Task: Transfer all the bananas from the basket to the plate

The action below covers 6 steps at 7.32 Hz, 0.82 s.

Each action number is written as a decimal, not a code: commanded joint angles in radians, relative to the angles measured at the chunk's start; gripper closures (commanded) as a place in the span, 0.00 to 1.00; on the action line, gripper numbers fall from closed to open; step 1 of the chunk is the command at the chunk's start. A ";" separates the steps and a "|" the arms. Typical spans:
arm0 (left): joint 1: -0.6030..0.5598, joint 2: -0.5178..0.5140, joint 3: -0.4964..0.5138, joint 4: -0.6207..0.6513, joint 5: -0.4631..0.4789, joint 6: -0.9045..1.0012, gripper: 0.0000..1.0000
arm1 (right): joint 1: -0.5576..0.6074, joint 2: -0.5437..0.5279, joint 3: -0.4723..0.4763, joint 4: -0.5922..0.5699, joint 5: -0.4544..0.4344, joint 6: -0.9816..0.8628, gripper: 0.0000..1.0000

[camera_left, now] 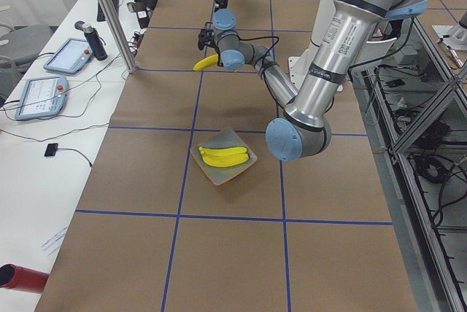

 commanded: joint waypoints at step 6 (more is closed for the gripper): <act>0.056 0.052 -0.131 0.889 0.372 0.297 1.00 | -0.020 -0.020 -0.002 -0.001 -0.080 0.004 0.00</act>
